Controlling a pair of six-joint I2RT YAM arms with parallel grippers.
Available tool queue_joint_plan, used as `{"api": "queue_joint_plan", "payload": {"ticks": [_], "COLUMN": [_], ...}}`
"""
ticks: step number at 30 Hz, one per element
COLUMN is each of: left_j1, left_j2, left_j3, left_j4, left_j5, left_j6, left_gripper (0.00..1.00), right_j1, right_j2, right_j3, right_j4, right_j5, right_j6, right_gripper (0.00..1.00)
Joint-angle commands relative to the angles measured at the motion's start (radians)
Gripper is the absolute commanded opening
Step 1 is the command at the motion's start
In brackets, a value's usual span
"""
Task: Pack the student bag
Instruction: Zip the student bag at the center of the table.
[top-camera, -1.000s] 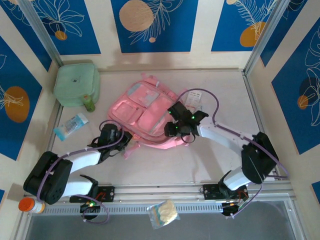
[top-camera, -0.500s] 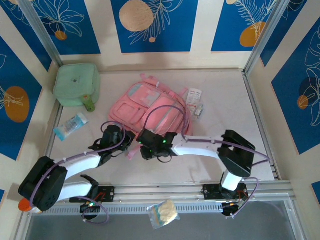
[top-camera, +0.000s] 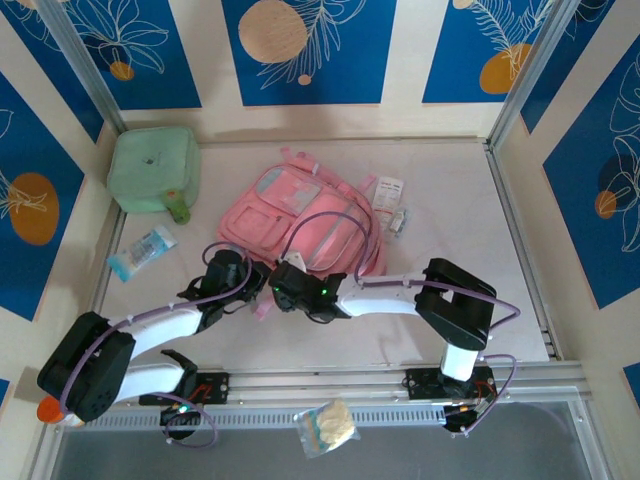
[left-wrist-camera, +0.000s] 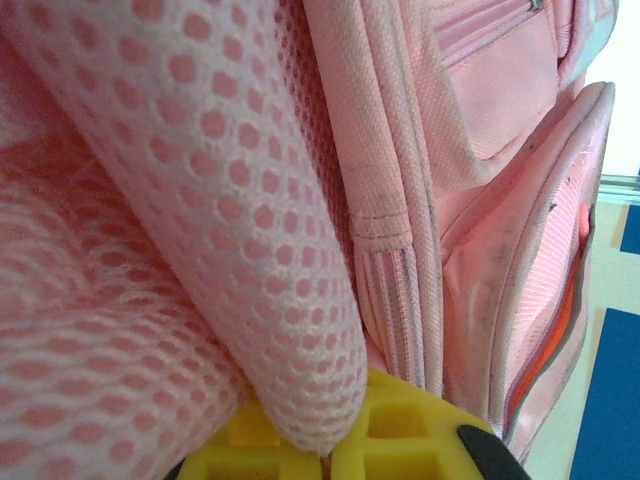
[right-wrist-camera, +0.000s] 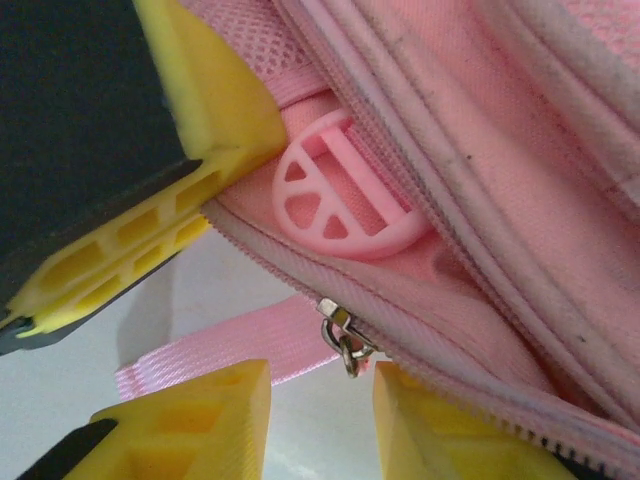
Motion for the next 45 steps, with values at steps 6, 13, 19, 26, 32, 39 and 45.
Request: {"api": "queue_joint_plan", "payload": {"ticks": [6, 13, 19, 26, 32, 39, 45], "left_j1": [-0.028, -0.041, -0.041, -0.038, 0.021, 0.134, 0.151], "left_j2": [-0.018, -0.019, -0.018, -0.03, -0.079, -0.101, -0.096], "left_j3": [0.06, 0.065, 0.07, 0.056, 0.055, 0.053, 0.05], "left_j4": [0.062, 0.053, 0.041, 0.04, -0.058, -0.092, -0.072], "left_j5": [0.041, 0.03, 0.022, -0.006, -0.031, 0.045, 0.076], "left_j6": [-0.007, -0.011, -0.007, -0.002, 0.055, 0.093, 0.102], "left_gripper": [0.0, 0.0, 0.0, 0.0, 0.0, 0.0, 0.0], "right_j1": [0.002, -0.021, -0.03, -0.002, 0.022, 0.012, -0.02], "right_j2": [0.038, 0.062, 0.054, 0.004, -0.088, -0.211, -0.255], "right_j3": [-0.008, 0.026, 0.062, 0.091, 0.047, -0.026, -0.047], "right_j4": [0.076, 0.144, 0.11, -0.117, -0.275, -0.438, -0.501], "right_j5": [0.142, 0.172, 0.162, 0.133, 0.078, 0.025, 0.017], "right_j6": [-0.012, -0.086, -0.118, -0.028, 0.037, 0.032, -0.016], "right_gripper": [0.35, 0.35, 0.18, 0.02, 0.0, 0.0, 0.0]}}
